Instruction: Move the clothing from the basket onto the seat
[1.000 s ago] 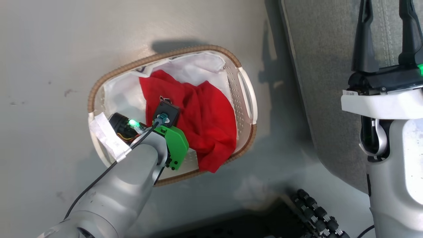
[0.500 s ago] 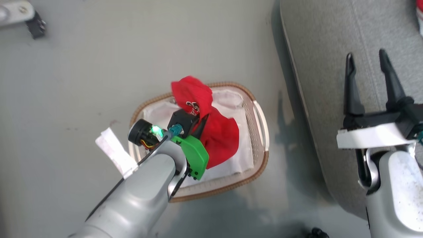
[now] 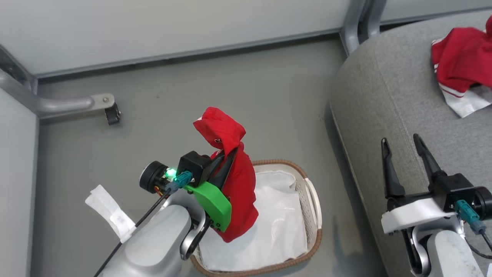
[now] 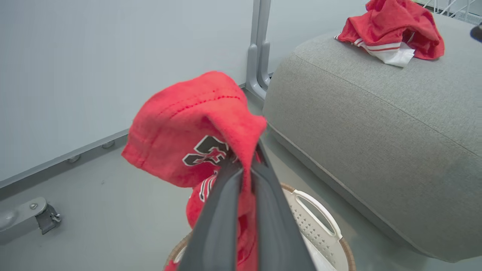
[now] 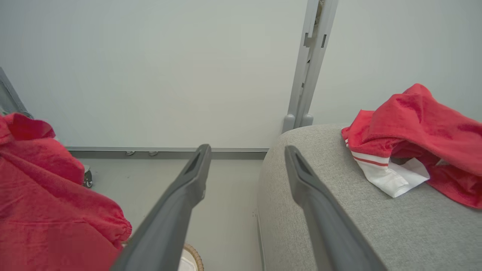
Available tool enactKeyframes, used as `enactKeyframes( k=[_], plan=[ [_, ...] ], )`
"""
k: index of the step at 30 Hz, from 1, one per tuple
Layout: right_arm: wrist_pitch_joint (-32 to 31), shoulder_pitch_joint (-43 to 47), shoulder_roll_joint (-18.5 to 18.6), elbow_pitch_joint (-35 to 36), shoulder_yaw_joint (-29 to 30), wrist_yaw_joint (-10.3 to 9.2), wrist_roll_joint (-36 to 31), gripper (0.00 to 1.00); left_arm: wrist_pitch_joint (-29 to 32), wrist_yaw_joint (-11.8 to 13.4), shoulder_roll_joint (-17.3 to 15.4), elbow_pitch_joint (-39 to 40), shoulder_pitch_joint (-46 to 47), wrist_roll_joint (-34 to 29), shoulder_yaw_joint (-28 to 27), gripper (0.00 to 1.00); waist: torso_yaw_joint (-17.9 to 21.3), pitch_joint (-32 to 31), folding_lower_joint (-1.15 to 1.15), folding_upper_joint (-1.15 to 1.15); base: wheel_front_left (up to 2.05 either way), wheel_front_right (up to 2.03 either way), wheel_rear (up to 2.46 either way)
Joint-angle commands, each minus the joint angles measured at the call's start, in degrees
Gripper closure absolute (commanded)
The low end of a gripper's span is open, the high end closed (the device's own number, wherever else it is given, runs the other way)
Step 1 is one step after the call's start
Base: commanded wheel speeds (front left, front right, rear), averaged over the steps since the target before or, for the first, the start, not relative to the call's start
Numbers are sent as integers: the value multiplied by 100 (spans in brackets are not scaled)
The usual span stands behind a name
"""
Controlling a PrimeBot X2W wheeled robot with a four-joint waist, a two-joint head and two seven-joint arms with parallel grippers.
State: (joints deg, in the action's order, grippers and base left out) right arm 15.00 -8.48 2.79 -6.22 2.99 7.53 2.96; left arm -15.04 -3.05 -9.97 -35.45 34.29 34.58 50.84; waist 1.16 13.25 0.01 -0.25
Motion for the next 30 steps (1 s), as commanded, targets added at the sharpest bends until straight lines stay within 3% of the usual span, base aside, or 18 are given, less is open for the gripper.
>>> enactKeyframes(
  k=[1, 17, 25, 30],
  plan=[
    [28, 175, 19, -53, -25, -8, -28, 0, -18, -53, -77, 79, -110, -91, 8, 100, -238, -1114, -1, 25, 0, 0, 0],
    [28, 265, 20, -325, -519, -8, -51, 0, 377, -189, -669, 1048, 1402, -335, -190, 100, -193, -1790, -1, 25, 0, 0, 0],
    [28, 154, 19, -536, -875, -8, -110, 0, 527, -53, -582, 1165, 1975, -309, -360, 100, -237, -1827, -1, 25, 0, 0, 0],
    [28, 68, 20, -872, -1433, -8, -116, 0, 535, -6, -480, 1063, 2220, -274, -424, 100, -276, -1801, -1, 25, 0, 0, 0]
  ],
)
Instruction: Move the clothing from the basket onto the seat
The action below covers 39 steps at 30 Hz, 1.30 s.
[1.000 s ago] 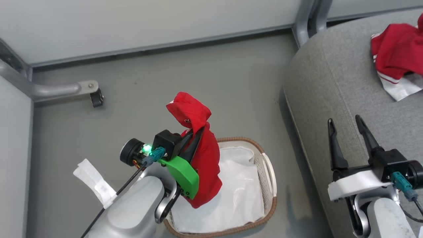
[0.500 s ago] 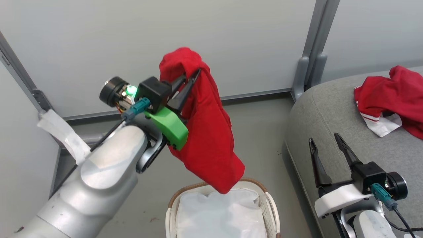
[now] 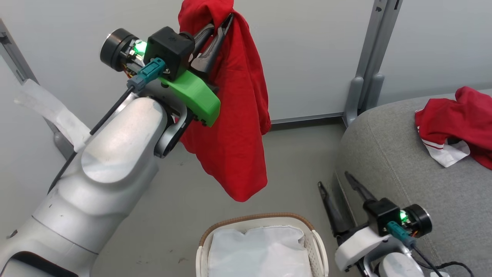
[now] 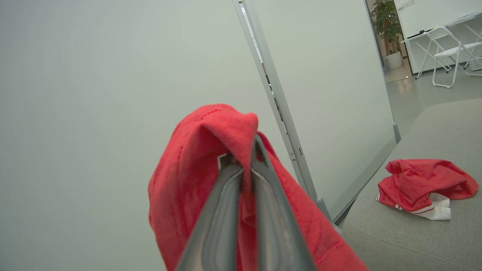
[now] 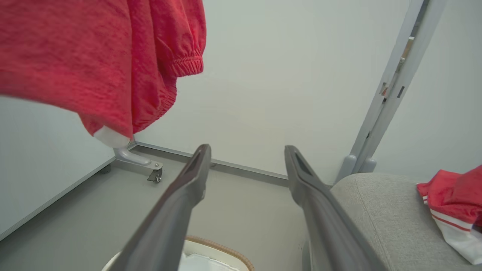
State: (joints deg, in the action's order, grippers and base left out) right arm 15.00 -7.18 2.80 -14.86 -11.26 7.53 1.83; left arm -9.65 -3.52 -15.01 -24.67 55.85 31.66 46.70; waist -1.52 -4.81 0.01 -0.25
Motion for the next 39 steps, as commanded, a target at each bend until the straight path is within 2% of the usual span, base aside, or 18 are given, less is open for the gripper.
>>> enactKeyframes(
  k=[1, 10, 12, 21, 27, 28, 30, 32, 39],
  plan=[
    [28, -96, 18, -83, -152, -8, 1, 0, 2, 44, 60, -35, 117, 20, -7, 100, -25, 11, -1, 25, 0, 0, 0],
    [28, -598, 19, -674, -1097, -8, 122, 0, 5, -24, 384, -131, 396, 57, 93, 100, -239, 26, -1, 25, 0, 0, 0],
    [28, -779, 19, -760, -1262, -8, -57, 0, 5, -39, 459, -148, 443, 50, 122, 100, -292, 33, -1, 25, 0, 0, 0],
    [28, -1200, 20, -241, -1044, -8, 43, 0, 18, -91, 669, -76, 377, 141, 277, 100, -426, 82, -1, 25, 0, 0, 0],
    [28, -1417, 19, -4, -1084, -8, 140, 0, 52, -126, 653, 24, 168, 218, 379, 100, -457, 105, -1, 25, 0, 0, 0],
    [28, -1446, 19, 20, -1096, -8, 149, 12, 63, -129, 643, 26, 131, 248, 383, 100, -458, 110, -1, 25, 0, 0, 0],
    [28, -1504, 19, 72, -1122, -8, 163, 62, 73, -113, 611, 14, 45, 295, 379, 100, -455, 125, -1, 25, 0, 0, 0],
    [28, -1522, 19, 101, -1138, -8, 178, 100, 47, -81, 572, -22, -89, 362, 353, 100, -448, 143, -1, 25, 0, 0, 0],
    [28, -1507, 19, 207, -1095, -8, 178, 100, -131, -1, 411, -227, -701, 650, 245, 100, -383, 226, -1, 25, 0, 0, 0]
  ],
)
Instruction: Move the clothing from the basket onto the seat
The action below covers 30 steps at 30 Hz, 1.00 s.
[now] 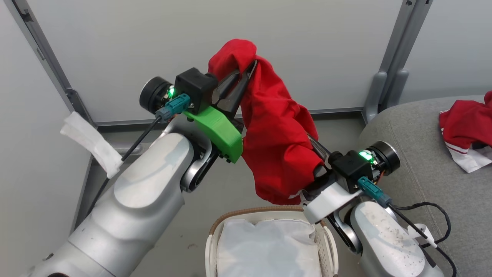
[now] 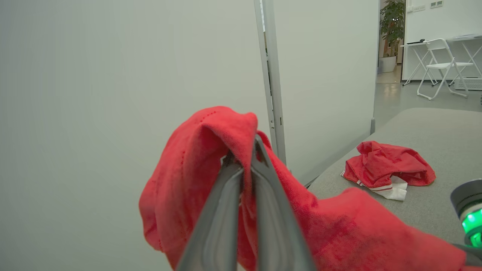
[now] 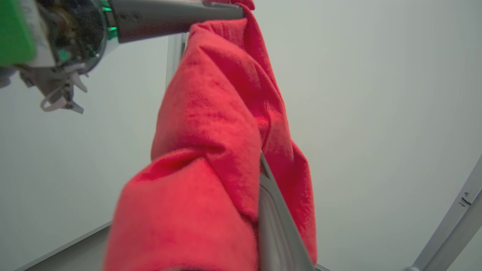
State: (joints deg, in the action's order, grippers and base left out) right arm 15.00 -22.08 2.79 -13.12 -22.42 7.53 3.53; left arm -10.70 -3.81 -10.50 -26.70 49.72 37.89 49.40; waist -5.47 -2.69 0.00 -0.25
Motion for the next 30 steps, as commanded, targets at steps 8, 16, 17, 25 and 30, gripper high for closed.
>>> enactKeyframes(
  k=[8, 16, 17, 25, 30],
  plan=[
    [28, 105, 20, 110, 323, -8, -94, 100, -364, 46, -8, -196, -1055, 305, -159, 0, 24, 64, 0, 25, 0, 0, 0],
    [28, 327, 20, 70, 909, -8, -280, 100, -457, -68, 132, -233, -2014, 198, -286, 0, 4, 94, 0, 25, 0, 0, 0],
    [28, 362, 19, 59, 995, -8, -299, 100, -454, -80, 140, -215, -2140, 159, -357, 0, 11, 98, 0, 25, 0, 0, 0],
    [28, 571, 20, 4, 1487, -8, -484, 100, -452, -182, 262, -221, -2819, -292, -765, 0, 80, 110, 0, 25, 0, 0, 0],
    [28, 657, 20, -31, 1741, -8, -547, 100, -446, -270, 347, -274, -2972, -528, -900, 0, 225, 144, 0, 25, 0, 0, 0]
  ],
)
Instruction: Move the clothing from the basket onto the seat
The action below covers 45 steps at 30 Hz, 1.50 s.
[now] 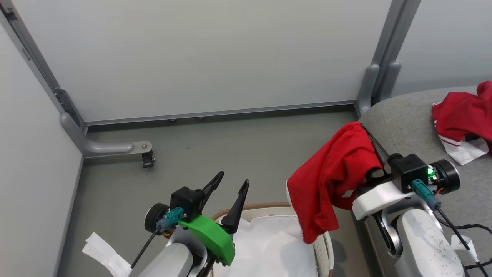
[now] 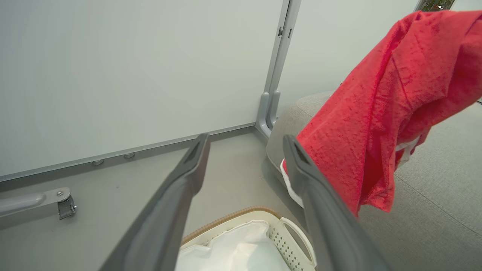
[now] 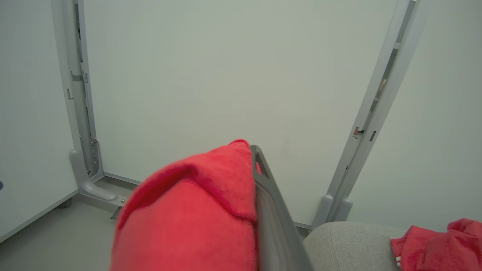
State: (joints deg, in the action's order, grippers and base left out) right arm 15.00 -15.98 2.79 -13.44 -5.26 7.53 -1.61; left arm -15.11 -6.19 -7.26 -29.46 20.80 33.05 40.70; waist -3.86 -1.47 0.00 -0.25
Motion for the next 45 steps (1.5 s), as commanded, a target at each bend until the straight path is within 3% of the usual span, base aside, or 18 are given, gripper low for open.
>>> enactKeyframes(
  k=[1, 17, 24, 33, 37, 45],
  plan=[
    [28, 54, 19, 3, 61, -8, -47, 100, -3, -39, 37, 2, -98, -90, -56, 0, 120, 38, 0, 25, 0, 0, 0],
    [28, -236, 19, 190, 818, -8, -351, 100, -3, -102, 292, 164, 214, -785, -392, 0, 1837, 966, 0, 25, 0, 0, 0],
    [28, -217, 15, 295, 1331, -8, -307, 100, -4, -127, 332, 165, 445, -995, -274, 0, 2349, 1327, 0, 25, 0, 0, 0],
    [28, -270, 16, 325, 1824, -8, -384, 100, -3, -135, 354, 138, 719, -1113, -56, 0, 2332, 1685, 0, 25, 0, 0, 0],
    [28, -625, 36, 222, 1736, -8, -705, 100, -4, -134, 355, 128, 877, -1094, 95, 0, 2172, 1888, 0, 25, 0, 0, 0],
    [28, -2183, 813, -246, 1785, -8, -1023, 100, -3, -135, 340, 154, 1176, -1067, 371, 0, 1694, 2337, 0, 25, 0, 0, 0]
  ],
)
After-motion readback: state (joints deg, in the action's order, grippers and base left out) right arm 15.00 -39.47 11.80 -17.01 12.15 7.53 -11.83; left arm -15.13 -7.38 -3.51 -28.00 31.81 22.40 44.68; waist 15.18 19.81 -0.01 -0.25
